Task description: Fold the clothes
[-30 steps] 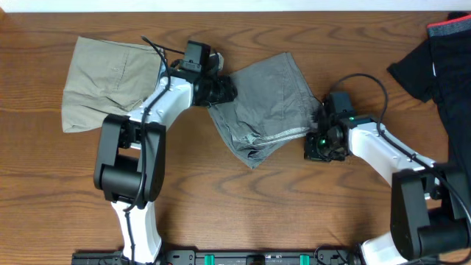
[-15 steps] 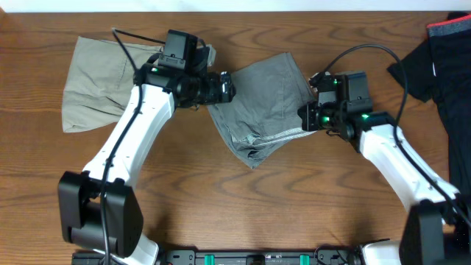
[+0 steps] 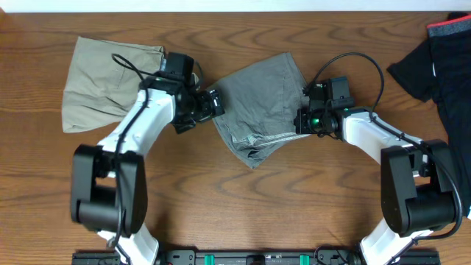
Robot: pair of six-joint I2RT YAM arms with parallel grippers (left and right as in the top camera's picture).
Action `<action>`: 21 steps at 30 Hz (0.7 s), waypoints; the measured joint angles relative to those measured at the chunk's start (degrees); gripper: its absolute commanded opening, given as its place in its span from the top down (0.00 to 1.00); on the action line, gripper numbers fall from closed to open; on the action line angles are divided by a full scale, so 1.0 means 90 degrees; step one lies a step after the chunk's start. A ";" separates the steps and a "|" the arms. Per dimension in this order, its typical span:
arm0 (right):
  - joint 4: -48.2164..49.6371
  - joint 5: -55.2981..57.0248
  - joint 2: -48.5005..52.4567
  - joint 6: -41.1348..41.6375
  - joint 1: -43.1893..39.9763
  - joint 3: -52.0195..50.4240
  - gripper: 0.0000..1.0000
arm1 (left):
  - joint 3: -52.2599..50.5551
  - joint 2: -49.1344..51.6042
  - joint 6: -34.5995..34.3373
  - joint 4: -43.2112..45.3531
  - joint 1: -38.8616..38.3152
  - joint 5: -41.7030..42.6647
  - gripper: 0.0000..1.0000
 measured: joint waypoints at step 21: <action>-0.0044 -0.0044 0.0024 0.0051 -0.0012 0.0036 0.99 | -0.0228 0.1086 -0.0551 0.1513 0.0015 0.2681 0.02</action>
